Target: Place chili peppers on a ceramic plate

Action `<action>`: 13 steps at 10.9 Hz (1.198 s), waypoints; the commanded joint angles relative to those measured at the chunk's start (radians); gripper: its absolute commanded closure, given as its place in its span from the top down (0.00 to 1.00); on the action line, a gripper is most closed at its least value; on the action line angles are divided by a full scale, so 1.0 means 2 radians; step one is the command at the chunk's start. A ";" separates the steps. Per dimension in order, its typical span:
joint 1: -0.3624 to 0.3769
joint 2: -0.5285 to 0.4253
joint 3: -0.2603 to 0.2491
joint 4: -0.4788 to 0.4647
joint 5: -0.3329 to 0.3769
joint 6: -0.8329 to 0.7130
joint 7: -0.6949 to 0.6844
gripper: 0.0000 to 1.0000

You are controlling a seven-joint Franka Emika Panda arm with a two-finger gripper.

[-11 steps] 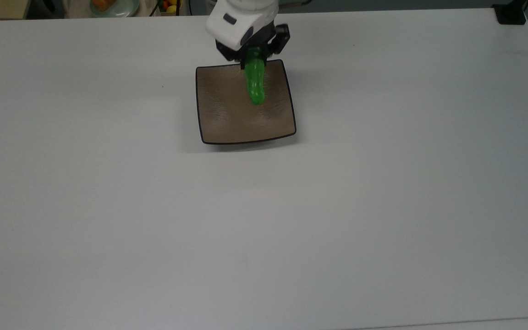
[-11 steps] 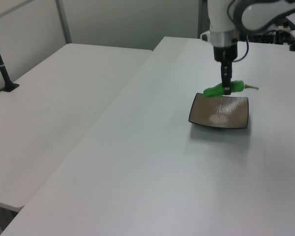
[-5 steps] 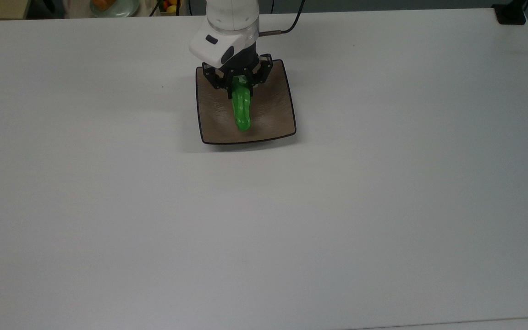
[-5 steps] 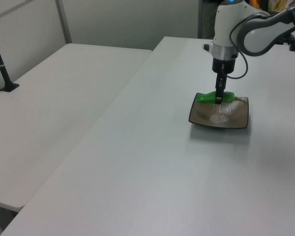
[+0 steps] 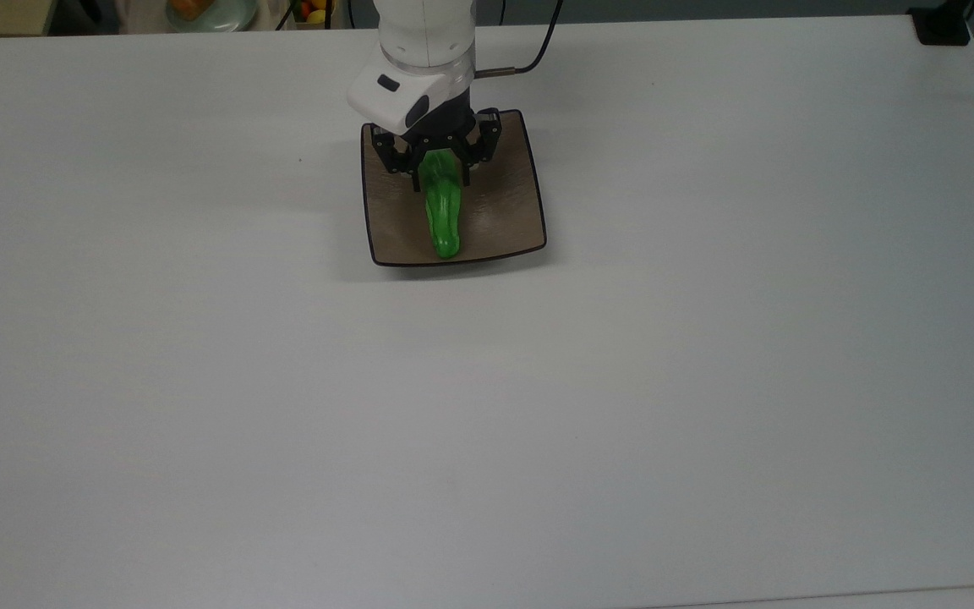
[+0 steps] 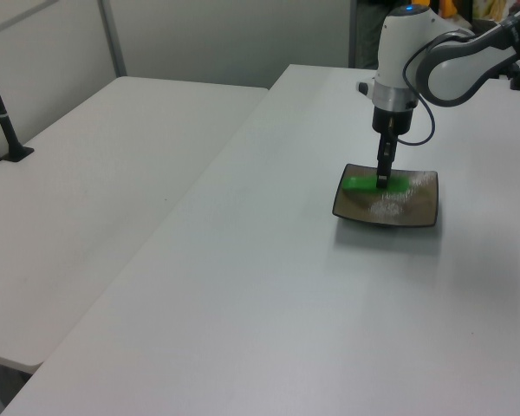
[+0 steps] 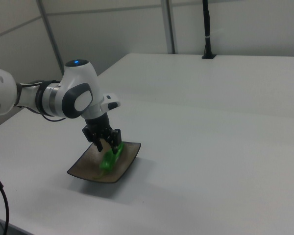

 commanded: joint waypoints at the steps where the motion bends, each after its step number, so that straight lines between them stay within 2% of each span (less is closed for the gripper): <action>1: -0.001 -0.006 0.000 0.001 -0.001 0.006 -0.001 1.00; 3: 0.003 -0.009 0.000 0.025 0.000 -0.012 0.001 1.00; 6: 0.005 -0.012 0.000 0.114 0.002 -0.132 0.020 1.00; 10: 0.011 -0.026 0.001 0.215 0.003 -0.252 0.080 1.00; 13: 0.020 -0.027 -0.002 0.256 0.002 -0.330 0.077 1.00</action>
